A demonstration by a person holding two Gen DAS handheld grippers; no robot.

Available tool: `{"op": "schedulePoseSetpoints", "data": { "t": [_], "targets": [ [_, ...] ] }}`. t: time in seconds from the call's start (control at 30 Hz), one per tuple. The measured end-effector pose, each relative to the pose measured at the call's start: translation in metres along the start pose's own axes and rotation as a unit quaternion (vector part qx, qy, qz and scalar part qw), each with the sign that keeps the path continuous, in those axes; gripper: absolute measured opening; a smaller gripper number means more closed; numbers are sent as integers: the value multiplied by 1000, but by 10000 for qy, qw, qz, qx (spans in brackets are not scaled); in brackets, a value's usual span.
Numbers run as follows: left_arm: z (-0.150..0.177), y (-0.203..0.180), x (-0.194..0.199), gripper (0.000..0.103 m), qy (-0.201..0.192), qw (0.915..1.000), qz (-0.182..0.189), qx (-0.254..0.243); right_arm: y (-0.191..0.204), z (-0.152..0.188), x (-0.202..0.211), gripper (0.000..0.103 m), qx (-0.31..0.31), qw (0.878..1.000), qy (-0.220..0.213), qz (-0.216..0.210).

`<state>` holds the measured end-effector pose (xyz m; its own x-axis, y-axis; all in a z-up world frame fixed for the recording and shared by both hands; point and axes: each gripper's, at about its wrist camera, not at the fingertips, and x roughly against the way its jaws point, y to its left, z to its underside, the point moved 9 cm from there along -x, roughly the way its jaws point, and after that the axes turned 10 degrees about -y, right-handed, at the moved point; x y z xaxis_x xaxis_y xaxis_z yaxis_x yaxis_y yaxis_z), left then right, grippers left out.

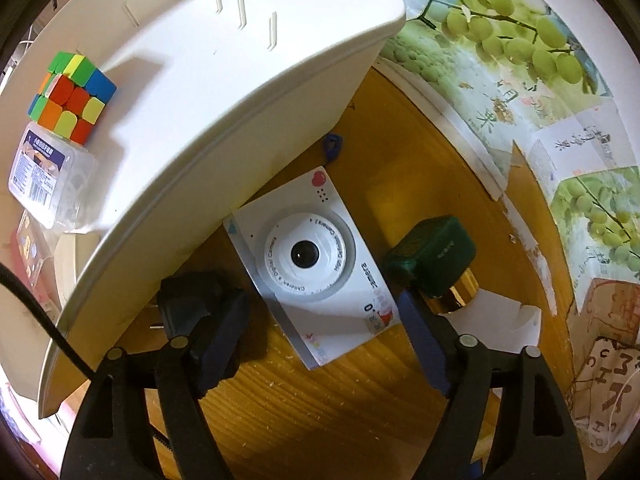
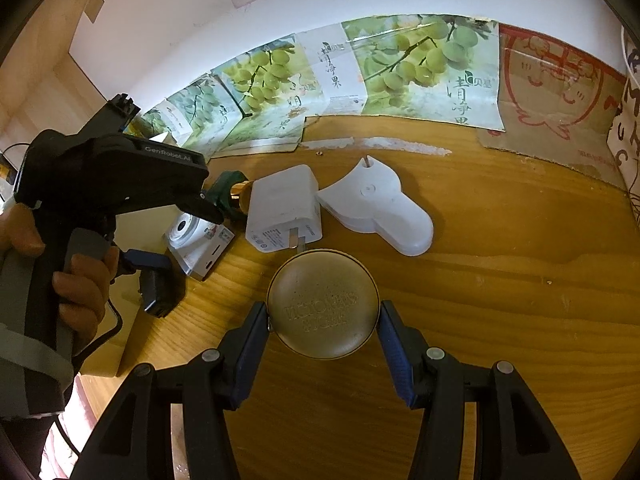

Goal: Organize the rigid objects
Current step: 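Close the left tool on the white lens toy and lift it while the right tool holds the compact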

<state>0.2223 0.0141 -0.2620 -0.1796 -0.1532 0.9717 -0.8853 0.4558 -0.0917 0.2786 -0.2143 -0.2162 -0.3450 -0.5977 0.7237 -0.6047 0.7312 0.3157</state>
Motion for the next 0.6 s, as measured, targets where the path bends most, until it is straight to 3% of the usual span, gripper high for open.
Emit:
{"op": "schedulePoseSetpoints", "data": {
  "t": [0.2,0.27,0.4,0.6],
  "targets": [
    [-4,1,-4,82,-39,10000,-45,-67,3,0,1,55,57,10000,-9,-18],
    [-2,-3,-5,75,-62,10000,-3,-65,3,0,1,55,69,10000,-4,-19],
    [4,-8,-2,72,-133,9998,9,-113,4,0,2,55,82,10000,-9,-25],
    [16,-10,1,66,64,9997,162,-146,8,0,4,55,153,9999,-34,-3]
  ]
}}
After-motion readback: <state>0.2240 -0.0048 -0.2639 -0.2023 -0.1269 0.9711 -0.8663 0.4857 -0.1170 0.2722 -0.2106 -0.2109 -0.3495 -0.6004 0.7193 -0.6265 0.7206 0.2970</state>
